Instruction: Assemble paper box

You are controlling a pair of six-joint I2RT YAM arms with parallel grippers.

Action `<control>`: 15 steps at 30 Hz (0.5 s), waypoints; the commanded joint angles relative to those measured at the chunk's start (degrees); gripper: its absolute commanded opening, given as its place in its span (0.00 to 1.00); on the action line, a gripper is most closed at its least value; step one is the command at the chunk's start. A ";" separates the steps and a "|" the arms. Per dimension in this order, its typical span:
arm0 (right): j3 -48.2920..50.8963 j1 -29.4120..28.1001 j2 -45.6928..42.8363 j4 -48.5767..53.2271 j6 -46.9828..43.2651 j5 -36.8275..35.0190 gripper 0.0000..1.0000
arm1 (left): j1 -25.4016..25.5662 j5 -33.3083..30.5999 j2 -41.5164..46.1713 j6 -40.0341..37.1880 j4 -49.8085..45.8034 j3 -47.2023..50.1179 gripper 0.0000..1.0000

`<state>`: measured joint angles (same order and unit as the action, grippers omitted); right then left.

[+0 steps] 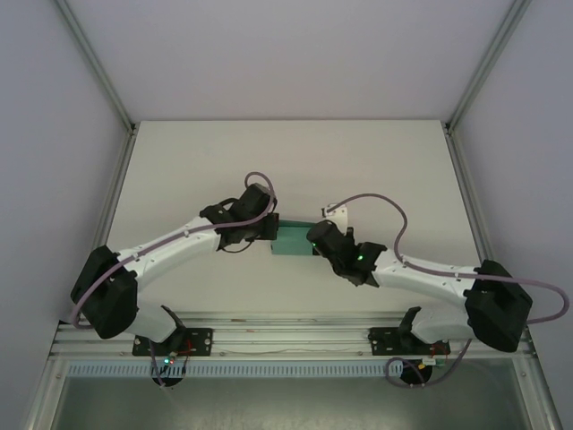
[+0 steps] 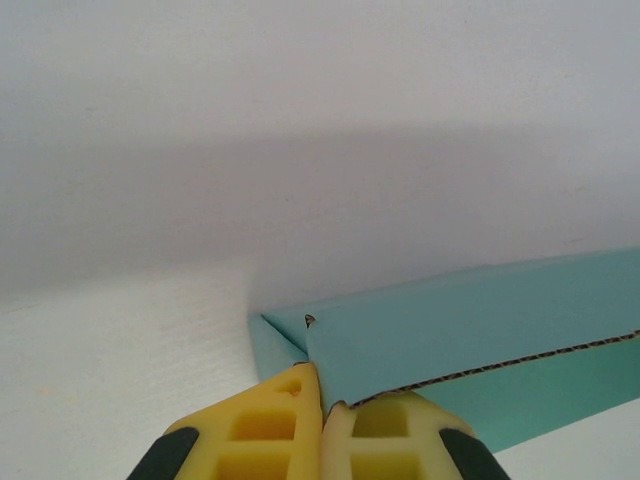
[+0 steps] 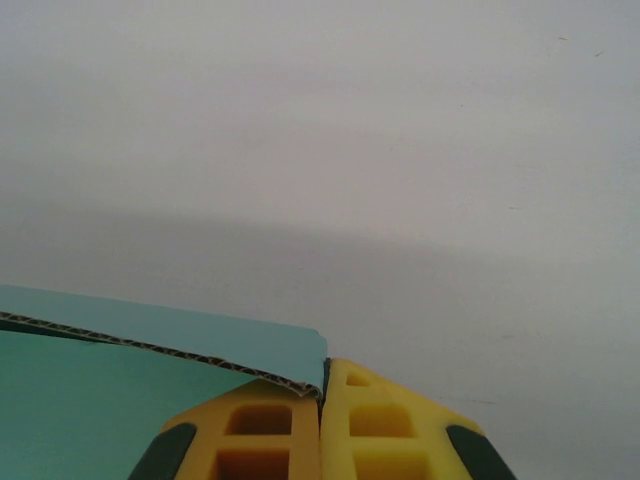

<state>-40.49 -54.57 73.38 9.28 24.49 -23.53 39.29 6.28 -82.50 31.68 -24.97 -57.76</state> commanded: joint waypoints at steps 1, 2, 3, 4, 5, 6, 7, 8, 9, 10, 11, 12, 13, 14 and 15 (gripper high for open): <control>1.53 -0.46 1.68 5.56 2.14 -0.77 0.00 | 0.87 -0.73 -1.02 0.33 -0.27 3.75 0.00; 2.00 -0.51 1.34 4.94 1.95 -0.77 0.00 | 0.96 -1.27 -0.79 0.34 0.42 4.66 0.00; 2.62 -0.50 0.94 4.19 1.88 -0.73 0.00 | 1.26 -1.28 -0.45 0.25 1.74 6.02 0.00; 3.53 -0.49 0.27 2.81 1.89 -0.64 0.00 | 1.85 -1.80 -0.07 -1.33 3.66 7.75 0.00; 4.77 -0.45 -0.44 0.90 1.26 0.00 0.00 | 2.40 -2.70 0.14 -1.35 5.06 9.07 0.00; 6.15 -0.54 -1.29 -1.15 0.87 0.44 0.00 | 2.99 -2.77 0.32 -2.10 6.29 10.24 0.00; 7.85 -0.45 -2.34 -3.86 0.55 0.93 0.00 | 3.75 -3.94 0.49 -2.52 7.52 11.74 0.01; 9.59 -0.50 -3.13 -6.69 -0.50 1.93 0.00 | 4.55 -5.99 0.71 -2.35 8.43 13.16 0.01; 11.20 -0.47 -3.84 -9.15 -1.10 2.65 0.00 | 5.33 -7.21 0.83 -2.73 9.79 14.69 0.01; 12.51 -0.46 -4.59 -11.03 -1.28 3.35 0.00 | 6.24 -8.44 0.88 -2.95 12.03 16.74 0.01; 13.37 -0.46 -5.06 -12.40 -2.06 4.19 0.01 | 6.82 -9.61 0.93 -2.74 14.03 18.54 0.01; 13.77 -0.48 -5.45 -12.77 -2.50 4.59 0.03 | 7.30 -9.73 0.94 -2.57 15.69 19.76 0.01; 13.94 -0.46 -5.86 -12.92 -2.72 5.16 0.05 | 7.59 -9.99 0.93 -2.46 17.19 20.95 0.00; 14.16 -0.48 -6.13 -13.36 -3.10 5.73 0.06 | 7.92 -10.65 1.00 -2.04 18.33 21.81 0.01; 14.02 -0.46 -6.36 -13.05 -3.07 5.82 0.08 | 8.23 -11.39 1.02 -1.83 19.17 22.49 0.01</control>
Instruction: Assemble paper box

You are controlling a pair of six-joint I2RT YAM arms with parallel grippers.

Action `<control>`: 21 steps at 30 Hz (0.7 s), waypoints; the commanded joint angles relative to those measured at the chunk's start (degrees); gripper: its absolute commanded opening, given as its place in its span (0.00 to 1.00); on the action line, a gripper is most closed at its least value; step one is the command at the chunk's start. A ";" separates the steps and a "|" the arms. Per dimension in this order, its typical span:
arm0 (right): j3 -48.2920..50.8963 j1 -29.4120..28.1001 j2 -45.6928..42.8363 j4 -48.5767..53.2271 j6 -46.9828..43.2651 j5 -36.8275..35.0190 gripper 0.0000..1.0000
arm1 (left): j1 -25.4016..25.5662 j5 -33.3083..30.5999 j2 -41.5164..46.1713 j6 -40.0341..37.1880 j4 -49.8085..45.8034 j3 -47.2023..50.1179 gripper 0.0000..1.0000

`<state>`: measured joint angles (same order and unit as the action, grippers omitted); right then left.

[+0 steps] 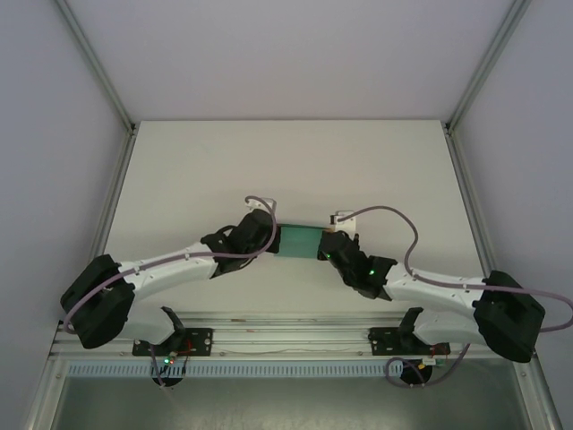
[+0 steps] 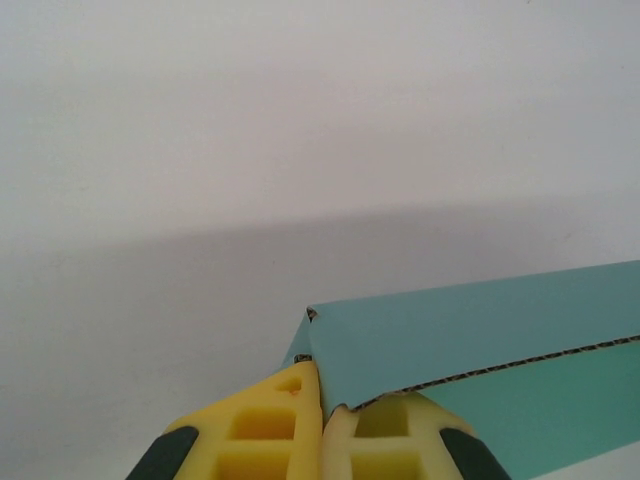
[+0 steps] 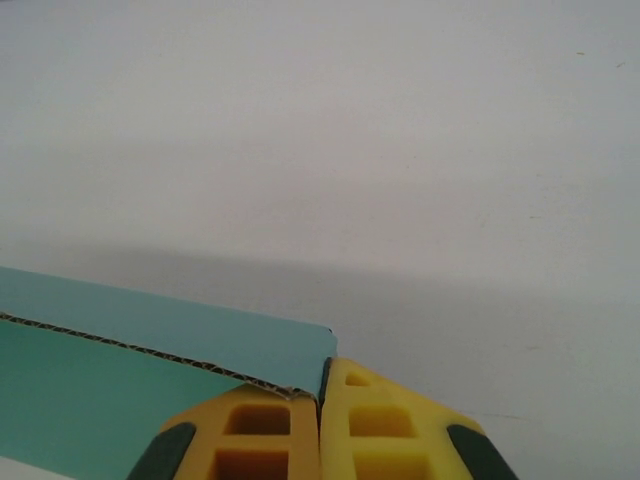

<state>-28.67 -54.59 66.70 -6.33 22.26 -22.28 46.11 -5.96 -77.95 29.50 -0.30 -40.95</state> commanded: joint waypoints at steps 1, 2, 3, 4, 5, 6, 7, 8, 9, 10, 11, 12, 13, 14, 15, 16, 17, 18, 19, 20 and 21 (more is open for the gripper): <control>1.82 -0.48 -0.01 3.41 -0.03 4.23 0.10 | 1.80 -0.13 -3.57 0.51 -4.99 6.12 0.01; 1.49 -0.37 -0.39 4.06 0.30 4.26 0.15 | 2.18 -1.32 -3.52 0.78 -4.75 6.46 0.01; 1.10 -0.35 -0.42 4.75 0.69 4.26 0.22 | 2.48 -2.00 -3.56 0.83 -4.41 6.79 0.00; 0.68 -0.34 -1.93 5.34 1.23 4.21 0.32 | 2.58 -2.95 -3.69 1.16 -4.28 7.00 0.00; 0.17 -0.37 -2.96 6.18 1.48 4.11 0.42 | 2.60 -3.08 -3.93 1.42 -4.07 7.16 0.00; -0.38 -0.29 -3.93 7.06 1.91 3.80 0.52 | 2.67 -2.79 -4.27 1.13 -3.81 7.13 0.00; -1.14 -0.07 -5.09 8.23 2.25 3.79 0.57 | 2.67 -2.62 -4.77 1.09 -4.07 6.88 0.00; -1.77 0.17 -6.04 9.26 2.55 3.91 0.60 | 2.64 -2.33 -5.13 0.79 -4.10 6.50 0.00; -2.51 0.45 -7.05 10.17 2.99 3.83 0.61 | 2.67 -2.26 -5.22 0.56 -4.14 6.31 0.00; -2.95 0.84 -8.20 10.84 3.29 3.91 0.62 | 2.66 -2.63 -5.20 0.67 -4.02 6.34 0.00; -3.32 1.32 -9.10 11.09 3.48 4.03 0.65 | 2.64 -2.73 -5.03 0.73 -3.78 6.41 0.00; -3.49 1.76 -9.96 11.16 3.65 3.99 0.67 | 2.66 -2.83 -4.85 0.66 -3.50 6.51 0.00; -3.65 2.38 -10.80 10.86 3.87 3.64 0.69 | 2.70 -2.83 -4.59 0.77 -3.24 6.50 0.00; -3.80 3.19 -11.37 10.79 4.28 3.55 0.69 | 2.74 -2.71 -4.34 0.66 -3.06 6.63 0.00; -4.10 4.25 -11.71 10.87 4.45 3.92 0.70 | 2.76 -2.58 -4.07 0.63 -2.88 6.67 0.00; -4.56 5.59 -11.85 11.01 4.78 4.49 0.70 | 2.76 -2.69 -3.75 0.59 -2.90 6.76 0.01; -5.07 6.51 -11.69 11.15 5.13 5.06 0.70 | 2.76 -2.92 -3.47 0.61 -2.94 6.94 0.01; -5.58 7.42 -11.33 11.34 5.25 6.11 0.69 | 2.76 -2.93 -3.11 0.80 -2.89 7.07 0.01; -6.17 8.27 -10.62 11.33 5.16 7.41 0.69 | 2.75 -2.79 -2.75 0.68 -2.87 7.28 0.02; -6.67 8.80 -9.79 11.41 5.24 8.42 0.68 | 2.72 -2.66 -2.56 0.79 -2.96 7.38 0.03; -7.15 9.30 -8.76 11.58 5.27 9.47 0.67 | 2.74 -2.44 -2.38 0.84 -3.15 7.38 0.05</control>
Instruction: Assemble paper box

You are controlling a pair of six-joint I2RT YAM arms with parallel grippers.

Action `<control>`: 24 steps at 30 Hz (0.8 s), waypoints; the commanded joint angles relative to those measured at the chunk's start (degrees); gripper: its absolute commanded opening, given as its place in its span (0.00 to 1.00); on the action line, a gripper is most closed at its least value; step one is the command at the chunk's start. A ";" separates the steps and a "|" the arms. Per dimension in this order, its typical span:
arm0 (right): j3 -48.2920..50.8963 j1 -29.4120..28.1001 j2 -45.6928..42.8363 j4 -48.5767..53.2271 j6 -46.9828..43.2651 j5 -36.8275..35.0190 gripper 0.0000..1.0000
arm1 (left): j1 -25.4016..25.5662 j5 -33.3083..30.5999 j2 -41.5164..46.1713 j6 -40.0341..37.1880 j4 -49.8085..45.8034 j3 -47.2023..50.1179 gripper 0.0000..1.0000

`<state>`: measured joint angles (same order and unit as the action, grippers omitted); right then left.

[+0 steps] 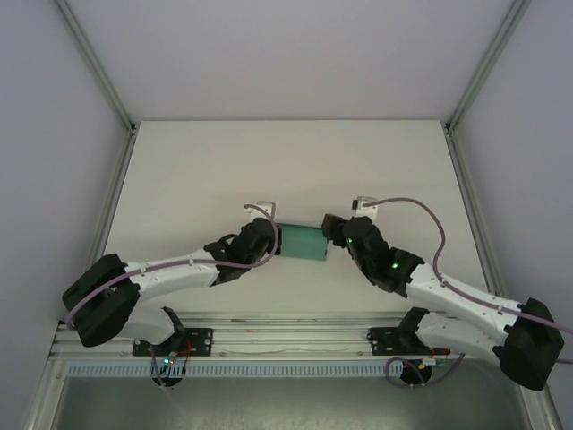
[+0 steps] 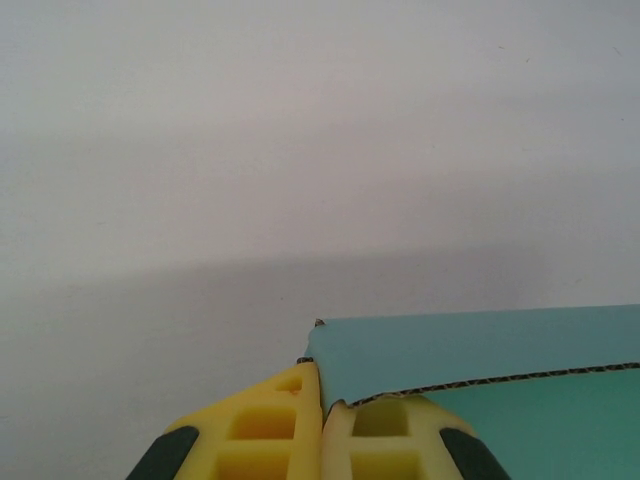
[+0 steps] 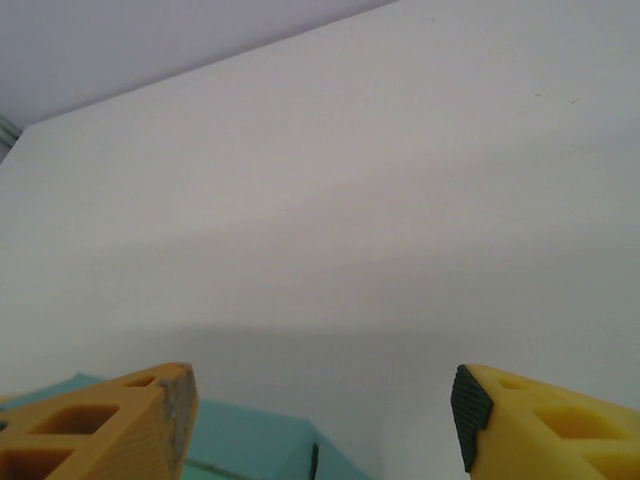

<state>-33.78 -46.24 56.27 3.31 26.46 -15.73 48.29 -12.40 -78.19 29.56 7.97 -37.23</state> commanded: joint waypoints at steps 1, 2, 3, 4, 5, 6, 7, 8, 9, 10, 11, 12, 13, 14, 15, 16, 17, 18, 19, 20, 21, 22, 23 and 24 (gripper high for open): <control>-2.78 1.31 2.98 2.33 1.03 3.68 0.65 | 0.57 4.07 -2.05 0.97 -11.48 3.74 0.06; -3.50 1.44 4.21 3.34 1.35 3.85 0.64 | 0.57 4.29 -1.97 1.17 -11.25 3.91 0.06; -4.16 1.58 5.52 4.27 1.56 3.86 0.64 | 0.57 4.49 -1.88 1.25 -10.84 4.01 0.06; -4.50 1.58 6.61 4.94 1.81 4.09 0.63 | 0.53 4.66 -1.79 1.22 -10.61 4.01 0.06; -4.54 1.59 7.66 5.29 2.11 4.53 0.62 | 0.53 5.00 -1.66 1.02 -10.48 3.97 0.06; -4.46 1.57 8.74 5.46 2.19 5.22 0.61 | 0.57 5.07 -1.58 0.76 -10.58 3.76 0.06; -4.19 1.68 9.45 5.80 2.82 5.66 0.60 | 0.57 5.08 -1.31 0.60 -10.95 3.54 0.08; -4.01 1.68 9.47 6.24 3.47 5.62 0.60 | 0.57 4.84 -1.03 0.38 -11.28 3.36 0.10; -3.48 1.68 11.07 6.80 4.39 5.64 0.58 | 0.58 4.69 -0.46 0.15 -11.49 3.29 0.11; -2.78 1.67 11.51 6.90 5.45 5.52 0.57 | 0.57 4.75 0.16 -0.23 -11.62 3.23 0.14; -1.89 1.67 11.93 6.68 6.72 5.58 0.56 | 0.57 4.84 0.84 -0.74 -11.73 3.14 0.18; -0.74 1.68 12.32 5.95 7.64 6.23 0.53 | 0.56 5.15 1.86 -1.33 -12.11 2.79 0.22; 0.27 1.63 12.58 5.38 8.49 7.08 0.51 | 0.57 5.65 2.98 -2.12 -12.48 2.63 0.28; 1.09 1.68 12.79 5.00 9.76 7.52 0.49 | 0.57 5.77 4.18 -2.84 -13.00 2.30 0.34; 2.02 1.63 13.07 4.46 10.81 8.34 0.45 | 0.53 6.01 5.69 -3.70 -13.68 2.01 0.40; 2.88 1.68 13.21 3.71 11.51 9.33 0.43 | 0.48 6.78 7.09 -5.08 -14.30 1.67 0.48; 3.90 1.72 13.32 2.66 12.38 10.67 0.41 | 0.49 7.58 8.65 -6.76 -15.36 1.24 0.56; 5.03 1.67 13.44 1.25 13.15 12.16 0.39 | 0.48 8.11 10.34 -8.08 -16.93 0.58 0.64; 5.76 1.57 13.56 0.53 13.09 12.80 0.38 | 0.38 8.63 11.77 -9.15 -18.34 -0.07 0.69; 6.29 1.57 13.60 0.36 13.43 12.62 0.38 | 0.40 8.93 13.20 -9.79 -19.57 -0.82 0.75; 6.68 1.59 13.73 0.59 13.71 12.00 0.38 | 0.26 9.08 14.62 -10.03 -21.16 -1.70 0.81; 6.77 1.56 13.76 1.11 13.88 11.33 0.38 | 0.07 8.83 15.64 -9.72 -22.35 -2.56 0.88; 6.72 1.59 13.87 1.47 14.00 11.02 0.37 | -0.25 8.13 16.33 -8.92 -23.32 -3.45 0.99; 6.92 1.58 13.95 1.35 13.97 10.98 0.37 | -0.79 7.40 16.73 -7.69 -24.52 -4.55 1.00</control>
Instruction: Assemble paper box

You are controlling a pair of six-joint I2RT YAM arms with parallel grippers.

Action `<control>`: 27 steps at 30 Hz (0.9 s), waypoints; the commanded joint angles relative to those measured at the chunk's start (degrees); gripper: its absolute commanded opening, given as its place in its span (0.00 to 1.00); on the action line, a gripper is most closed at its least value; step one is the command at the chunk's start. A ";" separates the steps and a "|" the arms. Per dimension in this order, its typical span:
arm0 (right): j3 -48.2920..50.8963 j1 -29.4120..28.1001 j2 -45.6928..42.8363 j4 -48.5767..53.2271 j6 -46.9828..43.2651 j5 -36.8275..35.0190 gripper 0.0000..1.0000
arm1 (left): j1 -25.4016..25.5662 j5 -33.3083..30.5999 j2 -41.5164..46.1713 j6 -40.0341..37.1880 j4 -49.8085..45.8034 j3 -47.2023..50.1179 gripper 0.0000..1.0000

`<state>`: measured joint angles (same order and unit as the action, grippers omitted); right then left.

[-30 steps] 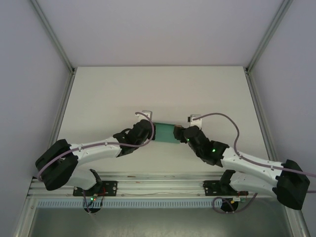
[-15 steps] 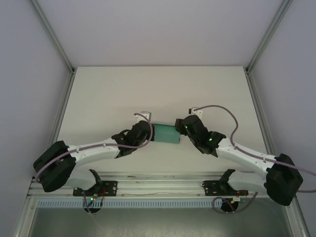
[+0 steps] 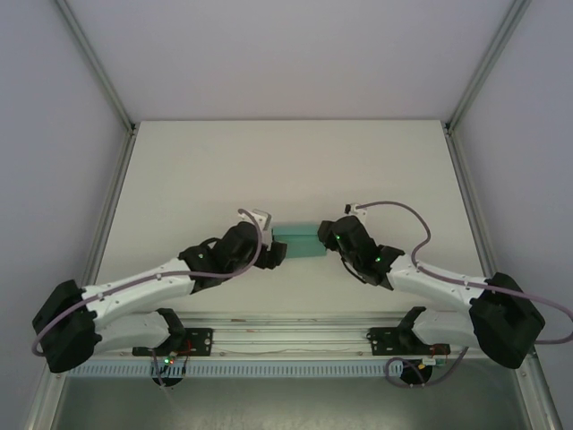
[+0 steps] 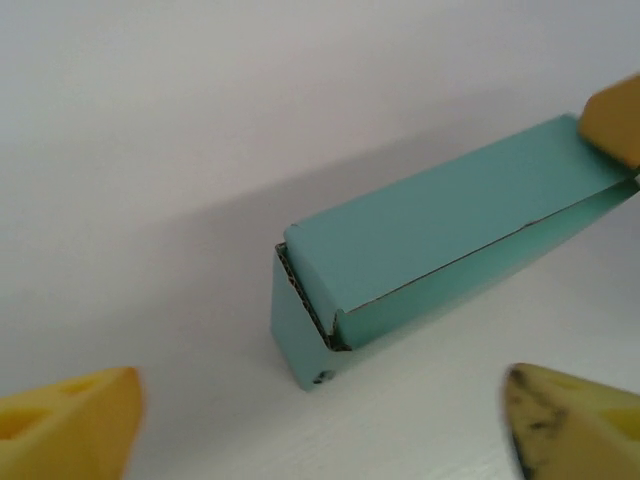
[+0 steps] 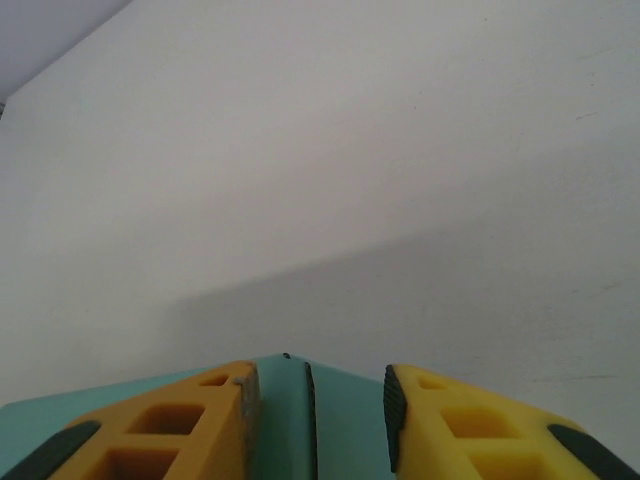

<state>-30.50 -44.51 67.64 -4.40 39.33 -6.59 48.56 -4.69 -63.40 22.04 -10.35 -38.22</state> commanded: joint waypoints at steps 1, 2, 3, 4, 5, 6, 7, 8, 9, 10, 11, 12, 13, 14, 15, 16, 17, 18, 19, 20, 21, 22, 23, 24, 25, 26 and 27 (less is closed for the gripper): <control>3.77 -0.16 2.76 8.82 1.15 1.79 0.37 | -1.93 -0.71 1.93 1.34 -7.33 -4.60 1.00; 3.95 -0.14 2.84 8.35 1.03 2.01 0.37 | -3.13 -0.17 1.53 3.21 -8.15 -5.58 1.00; 4.01 -0.14 2.94 7.89 0.89 2.17 0.36 | -4.81 1.71 0.90 4.79 -8.24 -6.46 1.00; 4.27 -0.14 3.03 7.68 0.95 2.11 0.36 | -6.19 3.82 0.07 5.81 -7.67 -6.77 1.00; 4.23 -0.18 3.11 7.58 0.80 2.19 0.36 | -7.47 5.46 -1.04 6.50 -6.91 -7.04 1.00; 4.22 -0.19 3.28 7.31 0.66 2.28 0.36 | -8.72 7.11 -2.34 6.97 -5.85 -7.21 1.00; 4.32 -0.14 3.41 7.15 0.57 2.21 0.36 | -9.77 8.24 -3.74 7.30 -4.95 -7.31 1.00; 4.29 -0.17 3.58 7.13 0.57 2.20 0.36 | -10.58 9.12 -5.07 7.76 -4.31 -7.65 1.00; 4.31 -0.15 3.69 7.05 0.48 2.15 0.36 | -11.47 10.61 -6.50 8.01 -3.29 -7.74 1.00; 4.24 -0.20 3.84 7.04 0.55 2.07 0.36 | -12.10 11.63 -7.69 8.17 -2.68 -7.74 1.00; 4.36 -0.20 4.04 6.93 0.58 1.84 0.36 | -12.55 12.49 -8.65 8.67 -2.05 -7.53 1.00; 4.38 -0.27 4.16 6.74 0.59 1.78 0.36 | -12.86 13.81 -9.48 8.45 -0.78 -6.90 0.98; 4.56 -0.22 4.32 6.40 0.74 1.65 0.36 | -13.03 14.45 -10.17 8.73 0.29 -6.25 0.96; 4.72 -0.17 4.38 6.10 0.76 1.59 0.36 | -13.20 15.30 -10.72 8.98 1.40 -5.29 0.93; 4.84 -0.16 4.60 5.83 0.78 1.51 0.35 | -13.36 16.13 -11.36 9.03 2.27 -4.33 0.89; 5.00 -0.18 4.82 5.73 0.75 1.44 0.35 | -13.54 16.65 -11.81 9.27 2.75 -3.54 0.84; 5.19 -0.18 5.02 5.41 0.75 1.45 0.35 | -13.74 17.73 -12.16 9.27 4.19 -2.22 0.79; 5.51 -0.16 5.25 4.92 0.66 1.71 0.34 | -13.88 18.55 -12.60 10.96 6.24 -0.52 0.76; 5.87 -0.24 5.58 4.42 0.46 2.00 0.33 | -13.98 18.95 -13.01 11.89 8.09 1.12 0.72; 6.34 -0.16 5.70 3.70 0.34 2.34 0.32 | -14.09 19.59 -13.54 12.43 9.96 2.70 0.66; 6.96 -0.22 5.99 2.69 0.23 2.75 0.32 | -14.19 20.10 -14.21 13.03 11.25 4.12 0.60; 7.56 -0.16 6.12 1.70 -0.08 3.13 0.31 | -14.24 20.94 -14.76 13.51 12.75 5.52 0.54; 8.22 -0.23 6.24 0.78 -0.12 3.41 0.30 | -14.21 22.06 -15.29 13.70 14.98 7.10 0.49; 9.04 -0.17 6.24 -0.23 -0.24 3.88 0.29 | -14.18 23.19 -15.84 14.45 17.98 9.22 0.44; 9.89 -0.17 6.11 -1.65 -0.67 4.48 0.27 | -14.13 24.35 -16.42 14.98 21.42 11.16 0.39; 10.94 -0.22 6.02 -3.33 -0.98 4.98 0.26 | -14.20 25.12 -17.11 15.51 24.05 12.81 0.34; 12.30 -0.19 5.88 -5.45 -1.31 5.22 0.23 | -14.19 26.08 -17.89 16.18 26.74 14.27 0.29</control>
<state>-24.67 -44.40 70.57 -19.73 40.21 -6.13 34.70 18.09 -76.14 36.56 16.62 -30.46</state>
